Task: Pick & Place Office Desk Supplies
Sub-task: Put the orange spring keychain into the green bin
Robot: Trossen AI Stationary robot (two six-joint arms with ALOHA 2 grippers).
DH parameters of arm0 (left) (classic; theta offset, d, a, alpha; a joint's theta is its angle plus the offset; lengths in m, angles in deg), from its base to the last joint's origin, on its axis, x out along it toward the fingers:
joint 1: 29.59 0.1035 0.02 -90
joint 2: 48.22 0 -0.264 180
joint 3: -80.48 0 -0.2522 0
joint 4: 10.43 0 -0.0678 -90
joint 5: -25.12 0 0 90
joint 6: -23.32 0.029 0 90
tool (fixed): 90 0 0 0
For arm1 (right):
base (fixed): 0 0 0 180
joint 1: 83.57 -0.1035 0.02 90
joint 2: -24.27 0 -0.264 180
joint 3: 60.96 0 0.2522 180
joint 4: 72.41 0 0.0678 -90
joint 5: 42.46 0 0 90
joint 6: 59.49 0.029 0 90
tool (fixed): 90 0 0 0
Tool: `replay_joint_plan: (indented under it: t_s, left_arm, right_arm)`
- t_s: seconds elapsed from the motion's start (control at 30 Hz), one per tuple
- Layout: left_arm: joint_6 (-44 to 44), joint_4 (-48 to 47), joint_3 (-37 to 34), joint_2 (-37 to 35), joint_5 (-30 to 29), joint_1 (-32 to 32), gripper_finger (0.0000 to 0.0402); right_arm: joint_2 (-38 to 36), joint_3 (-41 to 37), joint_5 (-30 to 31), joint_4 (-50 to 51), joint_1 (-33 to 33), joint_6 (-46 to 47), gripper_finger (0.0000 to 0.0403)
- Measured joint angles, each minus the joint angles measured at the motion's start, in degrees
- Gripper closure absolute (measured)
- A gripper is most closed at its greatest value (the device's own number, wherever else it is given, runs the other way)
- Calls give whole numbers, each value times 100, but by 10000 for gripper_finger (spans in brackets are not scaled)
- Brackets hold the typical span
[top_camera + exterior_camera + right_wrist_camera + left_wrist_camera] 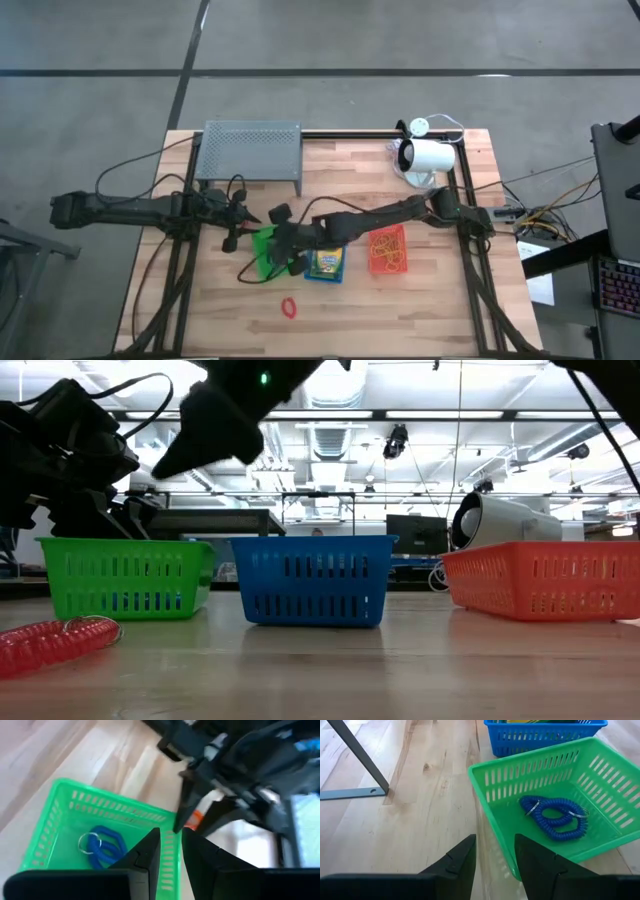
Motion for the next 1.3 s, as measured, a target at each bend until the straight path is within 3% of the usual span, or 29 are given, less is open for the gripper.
replay_joint_plan:
  t_s: [0.13,0.5,0.8,1.3]
  left_arm:
    - [0,-1,0,2,0,-1,263]
    - [0,-1,0,2,0,-1,263]
    - [0,-1,0,2,0,0,263]
    - [0,-1,0,0,0,1,263]
  right_arm:
    - [-166,-78,522,3,-182,328,319]
    - [-704,-651,210,163,-639,1504,321]
    - [-741,-1060,820,74,-1179,3095,325]
    - [-741,-1593,795,-189,-1949,3822,326]
